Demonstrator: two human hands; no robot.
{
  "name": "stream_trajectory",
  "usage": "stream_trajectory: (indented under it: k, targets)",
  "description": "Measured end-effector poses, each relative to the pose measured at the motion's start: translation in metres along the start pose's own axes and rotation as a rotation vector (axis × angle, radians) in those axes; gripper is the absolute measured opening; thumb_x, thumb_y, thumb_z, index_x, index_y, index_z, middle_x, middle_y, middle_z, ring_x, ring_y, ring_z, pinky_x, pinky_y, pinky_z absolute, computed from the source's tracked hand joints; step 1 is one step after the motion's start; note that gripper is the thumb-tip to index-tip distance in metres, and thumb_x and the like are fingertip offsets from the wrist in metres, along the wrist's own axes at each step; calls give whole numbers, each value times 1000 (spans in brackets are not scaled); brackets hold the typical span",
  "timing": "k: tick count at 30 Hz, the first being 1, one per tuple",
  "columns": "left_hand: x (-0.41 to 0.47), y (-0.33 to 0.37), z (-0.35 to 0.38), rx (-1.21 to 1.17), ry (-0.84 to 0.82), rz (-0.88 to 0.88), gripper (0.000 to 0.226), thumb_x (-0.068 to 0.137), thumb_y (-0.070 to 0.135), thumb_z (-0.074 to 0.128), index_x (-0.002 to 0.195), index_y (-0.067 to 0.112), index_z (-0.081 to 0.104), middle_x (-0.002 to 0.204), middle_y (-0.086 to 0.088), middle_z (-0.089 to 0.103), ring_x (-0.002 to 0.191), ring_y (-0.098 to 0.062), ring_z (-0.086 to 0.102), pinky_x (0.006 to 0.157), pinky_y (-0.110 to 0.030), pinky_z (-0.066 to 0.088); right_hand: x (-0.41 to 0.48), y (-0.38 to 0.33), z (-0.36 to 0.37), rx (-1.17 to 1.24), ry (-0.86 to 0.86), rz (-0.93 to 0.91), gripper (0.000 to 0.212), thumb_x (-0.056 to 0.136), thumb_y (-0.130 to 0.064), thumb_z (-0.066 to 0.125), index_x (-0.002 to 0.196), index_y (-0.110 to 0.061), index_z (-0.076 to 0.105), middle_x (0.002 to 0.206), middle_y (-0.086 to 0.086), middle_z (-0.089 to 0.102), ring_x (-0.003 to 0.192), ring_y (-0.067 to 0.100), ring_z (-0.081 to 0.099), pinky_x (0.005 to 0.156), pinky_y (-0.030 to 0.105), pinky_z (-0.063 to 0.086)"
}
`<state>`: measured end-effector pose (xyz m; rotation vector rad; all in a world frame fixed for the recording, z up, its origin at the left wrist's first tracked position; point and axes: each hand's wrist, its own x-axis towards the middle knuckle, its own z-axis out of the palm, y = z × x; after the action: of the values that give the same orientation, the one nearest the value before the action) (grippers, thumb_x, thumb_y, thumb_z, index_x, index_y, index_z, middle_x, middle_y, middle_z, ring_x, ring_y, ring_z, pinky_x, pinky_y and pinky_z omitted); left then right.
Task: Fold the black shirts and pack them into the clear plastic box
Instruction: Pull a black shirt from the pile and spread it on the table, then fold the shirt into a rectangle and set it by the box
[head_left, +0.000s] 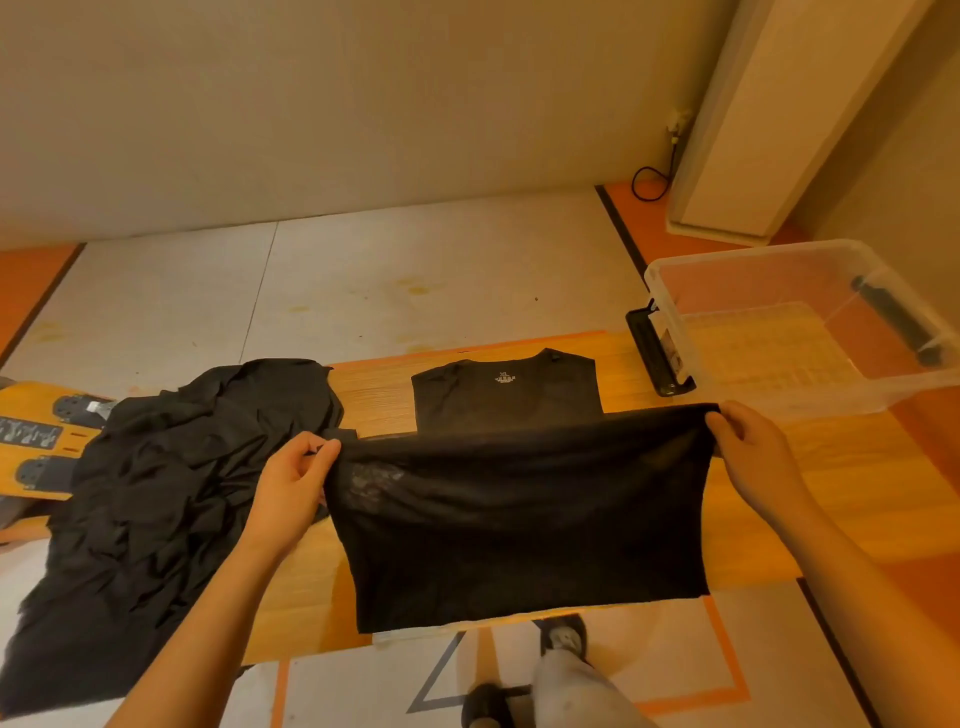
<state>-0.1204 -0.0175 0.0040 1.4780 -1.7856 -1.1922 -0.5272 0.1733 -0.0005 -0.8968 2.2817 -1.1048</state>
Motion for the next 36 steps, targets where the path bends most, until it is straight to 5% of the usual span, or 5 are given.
stream_trajectory:
  k: [5,10,20,29,36]
  targets:
    - [60,5,10,78,56,17,22,99,27,51,86,11,60,73,-6,60,65,-17,56,57,-31,47,54,-24,22,-65,77,-33,15,97,-12,51,107,-14,62,87,-1,59,85,17,57,65,23,42]
    - [130,15,25,105,72,-15,23,99,28,53,85,11,58,67,-7,59,53,-15,53,50,-28,44,113,-38,37,-172,64,-37,23,97,-10,51,118,-13,60,103,9,63,97,27,61,77,37,52]
    - [225,-8,81,311,-11,-175,22,100,27,51,98,7,57,92,-16,65,58,-24,61,60,-34,49,195,-43,89,-590,-46,-110,34,97,-12,52,131,-13,48,114,13,64,96,27,64,77,33,54]
    - [184,-18,112,465,-127,-58,56,98,29,53,147,10,32,149,-11,39,134,-30,42,108,-43,39,153,-41,123,-735,-210,-368,45,94,-24,57,137,-19,46,140,4,45,130,20,43,105,31,37]
    - [85,-51,132,821,-73,274,66,98,44,35,153,11,19,162,-8,11,150,-22,0,121,-39,9,81,-4,152,-892,-334,-414,55,83,-37,70,133,-18,56,142,6,50,136,23,41,108,37,24]
